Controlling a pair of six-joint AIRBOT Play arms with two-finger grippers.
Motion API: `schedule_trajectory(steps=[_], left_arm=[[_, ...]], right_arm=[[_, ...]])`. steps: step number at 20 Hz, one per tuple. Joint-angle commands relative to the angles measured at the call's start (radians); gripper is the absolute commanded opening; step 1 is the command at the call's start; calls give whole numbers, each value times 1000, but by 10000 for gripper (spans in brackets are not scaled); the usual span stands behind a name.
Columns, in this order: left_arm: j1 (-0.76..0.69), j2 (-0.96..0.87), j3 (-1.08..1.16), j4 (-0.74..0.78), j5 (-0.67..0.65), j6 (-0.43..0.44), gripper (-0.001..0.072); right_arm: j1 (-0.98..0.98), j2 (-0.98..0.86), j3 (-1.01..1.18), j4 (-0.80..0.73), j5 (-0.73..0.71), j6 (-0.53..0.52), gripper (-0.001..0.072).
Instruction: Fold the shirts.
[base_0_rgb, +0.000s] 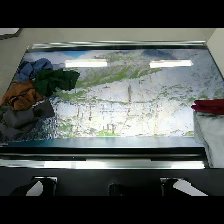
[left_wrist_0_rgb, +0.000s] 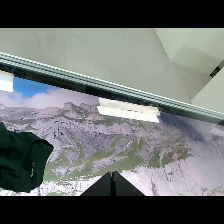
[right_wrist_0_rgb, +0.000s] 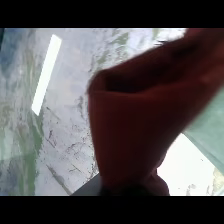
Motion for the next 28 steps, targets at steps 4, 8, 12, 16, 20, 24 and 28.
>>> schedule_trajectory(steps=[4, 8, 12, 16, 20, 24, 28], left_arm=[[-1, 0, 0, 0, -3, 26, 34], [-1, 1, 0, 0, -4, 26, 33], [-1, 0, 0, 0, -3, 26, 34], [-1, -3, 0, 0, -3, 24, 33], [-46, -24, 1, -1, 5, 22, 33], [-212, -96, 83, 258, 146, -14, 29], [-447, -336, 192, 1015, -102, -314, 33]], right_arm=[[-173, 36, -6, -290, 300, 40, 47], [-164, 33, -185, -605, 303, 0, 46], [-165, 33, -429, -613, 85, -8, 47], [-166, 33, -565, -641, -16, -8, 112], [-165, 42, -422, -655, -58, -66, 673], [-40, 68, -1, -454, -290, -227, 670], [444, 61, 114, -454, -278, -224, 668]])
